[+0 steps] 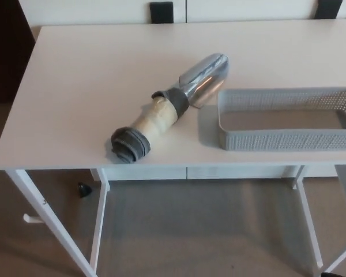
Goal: The robot walks towards a desk on which a shovel is kept on the left hand side and a container is kept on the right hand side. The robot picks up the shovel using its left hand and places it in the container.
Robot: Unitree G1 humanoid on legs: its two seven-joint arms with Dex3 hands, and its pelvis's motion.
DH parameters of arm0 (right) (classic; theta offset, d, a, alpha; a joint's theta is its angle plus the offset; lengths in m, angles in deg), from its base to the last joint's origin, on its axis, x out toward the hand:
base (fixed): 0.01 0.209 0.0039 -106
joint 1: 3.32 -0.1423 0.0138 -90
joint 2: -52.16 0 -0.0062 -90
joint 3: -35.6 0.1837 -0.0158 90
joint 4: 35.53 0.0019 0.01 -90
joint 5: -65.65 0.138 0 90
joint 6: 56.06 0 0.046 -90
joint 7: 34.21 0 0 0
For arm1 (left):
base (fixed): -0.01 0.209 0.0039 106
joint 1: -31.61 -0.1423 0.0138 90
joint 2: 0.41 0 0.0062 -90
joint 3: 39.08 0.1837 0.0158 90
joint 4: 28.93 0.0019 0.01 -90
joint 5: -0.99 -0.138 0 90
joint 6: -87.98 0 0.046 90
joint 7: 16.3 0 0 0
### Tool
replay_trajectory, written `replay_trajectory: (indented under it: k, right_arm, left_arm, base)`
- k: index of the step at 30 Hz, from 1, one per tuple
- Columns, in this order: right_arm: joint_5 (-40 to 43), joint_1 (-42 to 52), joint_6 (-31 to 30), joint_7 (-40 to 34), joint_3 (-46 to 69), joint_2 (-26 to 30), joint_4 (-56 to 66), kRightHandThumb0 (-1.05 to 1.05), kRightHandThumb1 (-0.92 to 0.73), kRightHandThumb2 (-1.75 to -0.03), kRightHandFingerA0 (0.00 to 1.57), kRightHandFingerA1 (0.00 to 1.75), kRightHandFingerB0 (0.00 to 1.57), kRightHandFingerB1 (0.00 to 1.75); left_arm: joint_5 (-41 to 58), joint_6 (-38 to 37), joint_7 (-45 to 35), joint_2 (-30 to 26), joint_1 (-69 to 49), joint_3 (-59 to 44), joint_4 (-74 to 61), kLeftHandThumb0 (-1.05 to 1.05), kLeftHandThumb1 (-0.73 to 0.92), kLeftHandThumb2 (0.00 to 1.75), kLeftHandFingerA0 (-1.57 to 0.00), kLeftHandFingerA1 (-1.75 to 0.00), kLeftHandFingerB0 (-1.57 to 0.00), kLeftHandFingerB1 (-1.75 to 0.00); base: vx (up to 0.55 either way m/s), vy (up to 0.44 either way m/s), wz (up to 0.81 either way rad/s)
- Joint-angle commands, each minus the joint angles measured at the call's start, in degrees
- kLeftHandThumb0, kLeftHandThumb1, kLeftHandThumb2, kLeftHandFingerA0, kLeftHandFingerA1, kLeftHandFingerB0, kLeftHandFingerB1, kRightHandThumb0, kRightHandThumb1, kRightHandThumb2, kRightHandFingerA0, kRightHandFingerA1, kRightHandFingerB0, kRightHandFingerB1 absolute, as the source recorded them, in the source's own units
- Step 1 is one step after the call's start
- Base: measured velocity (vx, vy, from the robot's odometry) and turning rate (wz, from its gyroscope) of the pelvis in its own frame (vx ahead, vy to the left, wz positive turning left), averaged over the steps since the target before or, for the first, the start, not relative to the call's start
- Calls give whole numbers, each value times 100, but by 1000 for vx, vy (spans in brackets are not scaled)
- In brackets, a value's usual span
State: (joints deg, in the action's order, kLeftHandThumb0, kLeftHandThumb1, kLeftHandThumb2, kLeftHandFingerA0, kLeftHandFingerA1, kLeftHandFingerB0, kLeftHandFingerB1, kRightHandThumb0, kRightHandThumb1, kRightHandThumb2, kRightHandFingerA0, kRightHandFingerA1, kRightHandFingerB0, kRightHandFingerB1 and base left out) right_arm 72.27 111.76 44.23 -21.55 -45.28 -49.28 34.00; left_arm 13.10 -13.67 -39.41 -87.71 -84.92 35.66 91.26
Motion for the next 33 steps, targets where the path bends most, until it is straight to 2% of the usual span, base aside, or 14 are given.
replay_trajectory:
  k: [1, 5, 6, 7, 8, 9, 11, 17, 18, 21, 25, 28, 30, 33]
  right_arm:
    - [0, 33, -30, -34, -32, 7, 98, -31, -49, -54, 77, 61, 55, 48]
    - [3, 51, -41, -38, -36, 5, 118, -31, -49, -54, 77, 61, 55, 48]
    - [-41, 29, 45, -40, -51, 24, 44, -42, -39, -70, 73, 68, 51, 57]
    - [-76, -12, 126, -45, -60, 44, -37, -36, -48, -54, 77, 63, 55, 48]
    - [-62, -23, 185, 3, -67, 61, -77, -34, -49, -54, 77, 64, 55, 48]
    - [-39, -24, 186, 21, -67, 59, -78, -41, -39, -70, 73, 70, 52, 57]
    - [21, -25, 143, 45, -48, 38, -58, -40, -39, -70, 72, 69, 52, 57]
    - [7, -1, 93, -7, -56, 28, -52, -42, -38, -70, 69, 67, 53, 57]
    - [10, -7, 75, 5, -59, 33, -39, -42, -39, -70, 70, 68, 51, 57]
    - [-26, -22, 147, 11, -70, 52, -73, -43, -39, -71, 72, 68, 52, 57]
    - [-81, -5, 139, -35, -90, 53, -32, -44, -39, -71, 71, 68, 52, 57]
    - [-82, -24, 159, -48, -97, 53, -65, -42, -39, -70, 72, 68, 52, 57]
    - [-63, -26, 146, -35, -96, 53, -66, -41, -40, -70, 71, 68, 52, 57]
    - [2, -37, 101, 14, -87, 53, -70, -41, -39, -70, 70, 69, 52, 57]
  left_arm:
    - [-15, -97, 16, -72, 50, -52, 105, -34, 49, 65, -56, -45, -44, -41]
    - [-17, -112, 9, -76, 57, -54, 127, -34, 49, 65, -56, -45, -44, -41]
    - [-75, -180, -2, -102, -73, -6, -98, -35, 50, 66, -55, -45, -44, -41]
    - [-28, -259, -69, -106, 45, -37, 162, -35, 50, 66, -54, -45, -43, -41]
    - [14, -231, -80, -96, 90, -60, 248, -35, 50, 65, -55, -45, -44, -41]
    - [-23, -327, -41, -80, 61, -51, 223, -33, 51, 65, -52, -44, -42, -40]
    - [-17, -228, -8, -74, 65, -50, 169, -32, 50, 64, -57, -45, -44, -41]
    - [41, -102, -59, -86, 30, -52, 133, -32, 51, 65, -54, -44, -44, -41]
    - [29, -173, -86, -97, 73, -57, 234, -26, 56, 57, -56, -39, -48, -36]
    - [22, -201, -114, -98, 35, -44, 139, -33, 52, 66, -53, -44, -43, -41]
    - [-81, -165, 71, -64, -4, -29, 15, -34, 50, 65, -59, -46, -45, -41]
    - [-62, -177, 22, -75, 41, -46, 87, -35, 49, 65, -57, -45, -45, -41]
    - [-87, -259, 13, -111, 209, -56, 456, -35, 50, 66, -55, -45, -45, -41]
    - [29, -255, -101, -75, 113, -77, 294, -31, 52, 64, -54, -44, -46, -41]
  base:
    - [-12, 119, -7]
    - [25, 193, 5]
    - [33, 189, -3]
    - [-54, 161, 18]
    - [-22, 137, 9]
    - [-33, 59, 9]
    - [0, 0, 0]
    - [24, 19, -5]
    - [-47, -91, 8]
    - [-65, -228, -1]
    - [-86, -344, 10]
    - [47, -584, -10]
    - [29, -168, 16]
    - [18, -132, 9]
